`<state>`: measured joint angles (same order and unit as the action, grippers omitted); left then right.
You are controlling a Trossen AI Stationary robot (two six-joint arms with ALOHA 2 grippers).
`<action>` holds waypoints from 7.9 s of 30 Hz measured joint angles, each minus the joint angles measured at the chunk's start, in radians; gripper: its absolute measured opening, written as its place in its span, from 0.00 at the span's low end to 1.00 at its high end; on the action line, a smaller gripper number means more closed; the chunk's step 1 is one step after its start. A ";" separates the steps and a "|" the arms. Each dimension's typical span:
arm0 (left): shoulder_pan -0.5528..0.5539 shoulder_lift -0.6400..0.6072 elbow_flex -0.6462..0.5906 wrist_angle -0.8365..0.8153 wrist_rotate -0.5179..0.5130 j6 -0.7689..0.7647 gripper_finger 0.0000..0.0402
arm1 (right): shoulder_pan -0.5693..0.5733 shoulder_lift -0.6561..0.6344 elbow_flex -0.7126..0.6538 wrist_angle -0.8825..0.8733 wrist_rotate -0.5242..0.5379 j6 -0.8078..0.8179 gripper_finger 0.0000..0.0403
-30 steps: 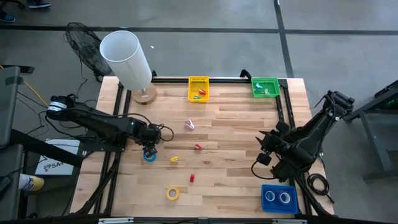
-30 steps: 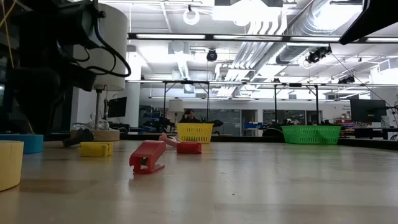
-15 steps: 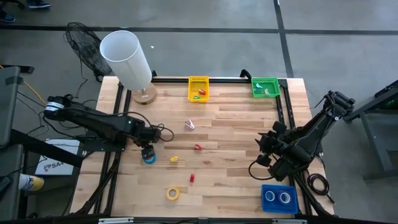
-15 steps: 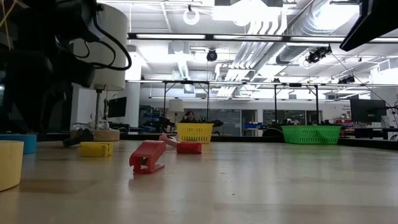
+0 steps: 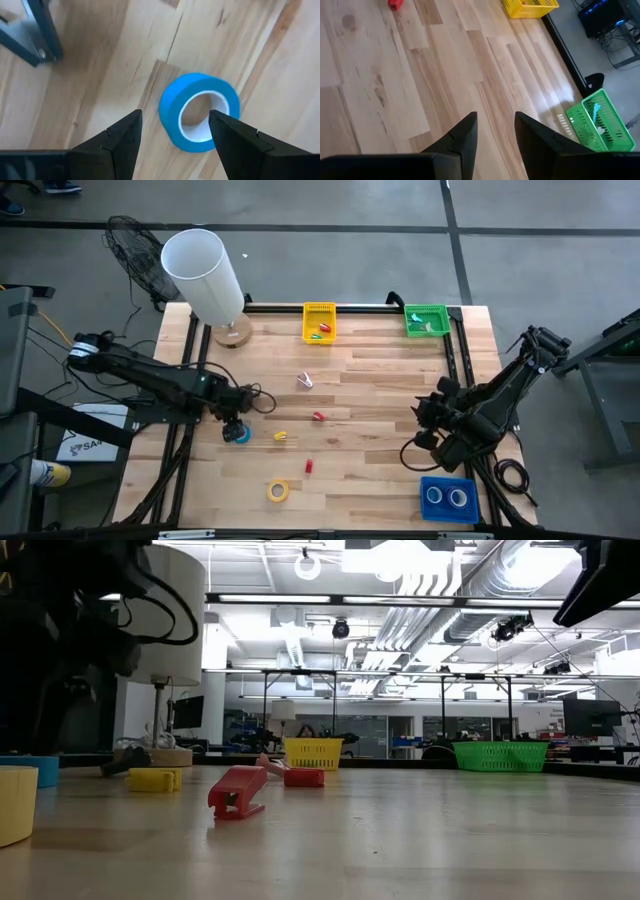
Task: Pick and place Stapler, Stapler remover, tape
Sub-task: Put the light blue tape into the blue bin
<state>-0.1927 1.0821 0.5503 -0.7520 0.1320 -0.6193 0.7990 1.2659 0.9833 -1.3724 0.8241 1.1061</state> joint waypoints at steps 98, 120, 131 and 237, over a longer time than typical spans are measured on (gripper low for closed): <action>-0.070 0.360 0.061 1.387 -0.454 0.729 0.09 | -0.497 0.503 -0.242 2.224 -0.547 -1.263 0.49; -0.070 0.360 0.061 1.378 -0.453 0.727 0.13 | -0.512 0.563 -0.146 2.224 -0.622 -1.263 0.24; -0.070 0.359 0.061 1.359 -0.455 0.720 0.16 | -0.513 0.563 -0.146 2.221 -0.616 -1.225 0.07; -0.070 0.243 0.061 1.064 -0.520 0.539 0.49 | 0.090 0.027 0.039 0.490 -0.992 0.104 0.07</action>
<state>-0.2624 1.3254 0.6109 0.3116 -0.3878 -0.0807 0.8887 1.2926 1.0221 -0.8820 -0.1676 1.2103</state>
